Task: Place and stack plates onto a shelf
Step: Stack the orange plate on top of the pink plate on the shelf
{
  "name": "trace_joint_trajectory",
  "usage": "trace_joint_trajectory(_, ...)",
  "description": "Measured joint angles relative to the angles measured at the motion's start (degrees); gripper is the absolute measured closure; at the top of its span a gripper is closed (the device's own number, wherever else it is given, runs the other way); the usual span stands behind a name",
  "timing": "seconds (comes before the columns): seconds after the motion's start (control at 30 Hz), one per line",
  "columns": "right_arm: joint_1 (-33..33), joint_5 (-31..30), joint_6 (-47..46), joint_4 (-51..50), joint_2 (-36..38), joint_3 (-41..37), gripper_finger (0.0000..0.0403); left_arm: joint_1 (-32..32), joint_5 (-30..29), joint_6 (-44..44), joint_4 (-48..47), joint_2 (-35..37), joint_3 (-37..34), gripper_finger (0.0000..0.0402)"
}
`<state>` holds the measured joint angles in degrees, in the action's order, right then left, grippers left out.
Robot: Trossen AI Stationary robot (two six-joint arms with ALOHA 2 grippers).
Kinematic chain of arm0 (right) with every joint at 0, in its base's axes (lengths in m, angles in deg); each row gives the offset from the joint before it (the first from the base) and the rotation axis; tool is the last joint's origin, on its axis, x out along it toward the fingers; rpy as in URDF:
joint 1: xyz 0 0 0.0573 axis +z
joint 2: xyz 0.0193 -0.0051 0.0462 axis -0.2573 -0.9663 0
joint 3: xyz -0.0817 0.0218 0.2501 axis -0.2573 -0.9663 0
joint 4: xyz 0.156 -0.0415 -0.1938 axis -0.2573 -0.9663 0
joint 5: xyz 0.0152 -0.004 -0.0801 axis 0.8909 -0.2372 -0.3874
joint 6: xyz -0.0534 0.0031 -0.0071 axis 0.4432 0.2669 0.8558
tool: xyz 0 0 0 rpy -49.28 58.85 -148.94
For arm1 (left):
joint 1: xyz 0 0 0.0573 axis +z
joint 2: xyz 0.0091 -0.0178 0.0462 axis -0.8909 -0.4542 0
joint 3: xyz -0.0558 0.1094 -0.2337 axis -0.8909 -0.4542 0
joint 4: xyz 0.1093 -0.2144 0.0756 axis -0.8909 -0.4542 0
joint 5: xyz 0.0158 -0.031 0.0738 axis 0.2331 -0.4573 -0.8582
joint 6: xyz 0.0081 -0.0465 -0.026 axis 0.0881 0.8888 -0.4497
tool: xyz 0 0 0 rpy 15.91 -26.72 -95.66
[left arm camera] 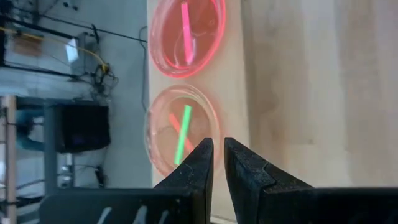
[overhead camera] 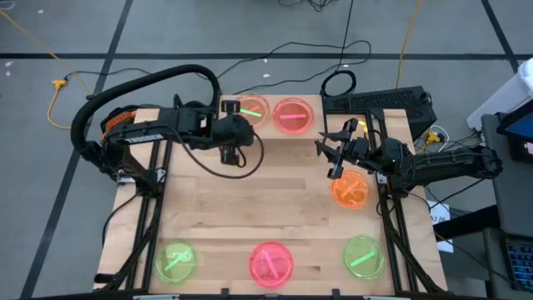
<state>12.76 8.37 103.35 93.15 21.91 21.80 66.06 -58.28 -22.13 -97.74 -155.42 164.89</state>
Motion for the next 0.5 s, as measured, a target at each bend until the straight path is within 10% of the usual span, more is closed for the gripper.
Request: trace_joint_trajectory(0.5,0.0,0.0,-1.1,0.0,0.0,0.0,0.0279,-9.9,7.5,24.0,-2.3,18.7,-1.9,0.0355)
